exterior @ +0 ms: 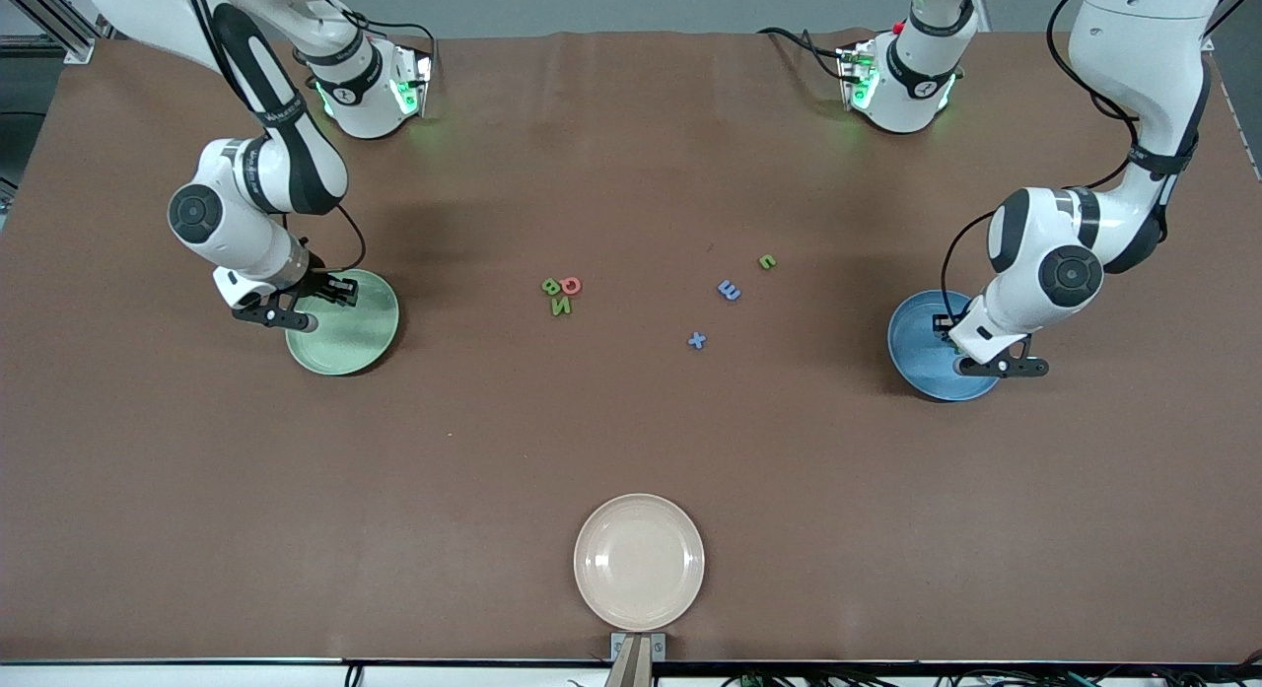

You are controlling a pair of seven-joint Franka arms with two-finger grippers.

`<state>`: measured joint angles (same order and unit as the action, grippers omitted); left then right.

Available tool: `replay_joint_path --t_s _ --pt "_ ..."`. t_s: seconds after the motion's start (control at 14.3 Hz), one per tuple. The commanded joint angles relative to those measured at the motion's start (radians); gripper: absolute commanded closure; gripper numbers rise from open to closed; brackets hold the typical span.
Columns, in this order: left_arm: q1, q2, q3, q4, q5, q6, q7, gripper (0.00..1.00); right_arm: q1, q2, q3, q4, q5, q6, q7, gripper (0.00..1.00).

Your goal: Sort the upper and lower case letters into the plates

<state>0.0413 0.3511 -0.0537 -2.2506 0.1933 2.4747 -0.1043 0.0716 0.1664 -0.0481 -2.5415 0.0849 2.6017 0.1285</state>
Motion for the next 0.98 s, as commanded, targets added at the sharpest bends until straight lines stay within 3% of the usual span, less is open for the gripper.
replay_joint_path --t_s 0.0,0.07,0.35,0.63,0.91 --pt "0.003 -0.052 -0.04 0.016 0.018 -0.02 -0.032 0.0 -0.006 0.004 0.008 -0.013 -0.004 0.018 -0.007 0.31" --pt "0.003 -0.067 -0.057 0.031 0.017 -0.061 -0.046 0.0 -0.003 0.004 0.008 -0.008 -0.005 0.015 -0.006 0.0" --pt "0.003 -0.083 -0.205 0.127 0.002 -0.227 -0.262 0.0 0.013 -0.002 0.016 0.062 -0.004 -0.037 0.058 0.0" --pt "-0.03 -0.011 -0.359 0.232 0.003 -0.238 -0.629 0.0 0.161 -0.022 0.019 0.118 -0.002 -0.121 0.276 0.0" --pt "-0.176 0.123 -0.367 0.347 0.015 -0.231 -0.993 0.0 0.371 -0.005 0.021 0.17 0.012 -0.106 0.369 0.0"
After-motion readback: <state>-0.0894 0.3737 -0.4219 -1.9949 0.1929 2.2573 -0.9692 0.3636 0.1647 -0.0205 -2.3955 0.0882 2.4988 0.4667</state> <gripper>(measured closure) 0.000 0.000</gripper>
